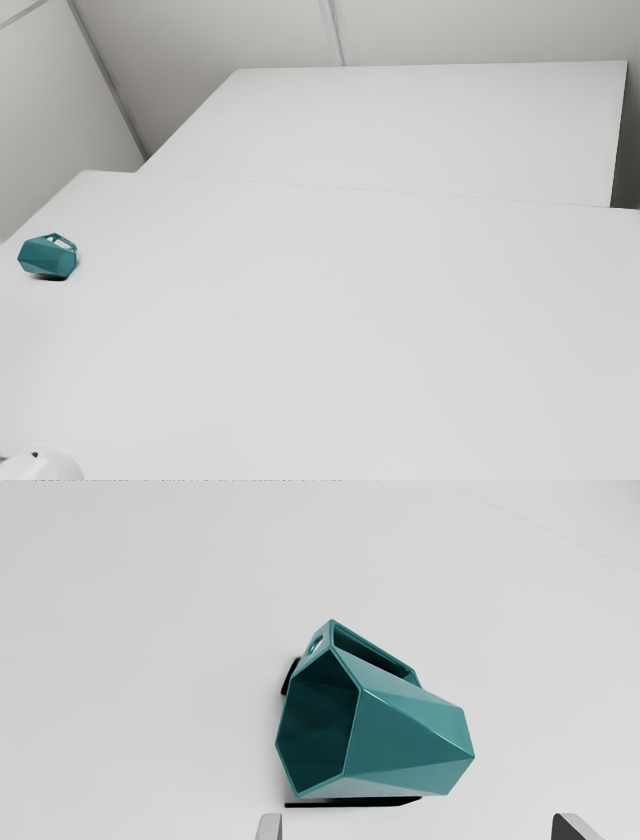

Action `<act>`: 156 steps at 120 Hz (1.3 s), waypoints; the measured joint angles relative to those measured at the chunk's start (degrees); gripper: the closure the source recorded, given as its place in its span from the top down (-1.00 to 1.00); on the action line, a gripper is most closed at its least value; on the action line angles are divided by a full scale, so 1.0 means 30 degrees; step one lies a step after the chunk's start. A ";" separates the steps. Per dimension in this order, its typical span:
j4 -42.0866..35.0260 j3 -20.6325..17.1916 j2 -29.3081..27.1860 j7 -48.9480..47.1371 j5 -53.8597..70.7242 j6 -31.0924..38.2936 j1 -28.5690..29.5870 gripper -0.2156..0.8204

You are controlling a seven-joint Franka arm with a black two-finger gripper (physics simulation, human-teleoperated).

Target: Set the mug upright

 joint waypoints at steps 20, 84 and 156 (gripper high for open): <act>0.1427 -0.0200 0.0974 0.0050 -0.0005 0.0026 -0.0434 0.55; 0.1626 -0.0274 0.2214 0.0313 -0.0033 0.1437 -0.1725 0.55; 0.0671 -0.0563 0.2186 0.0447 -0.0069 0.1729 -0.2354 0.51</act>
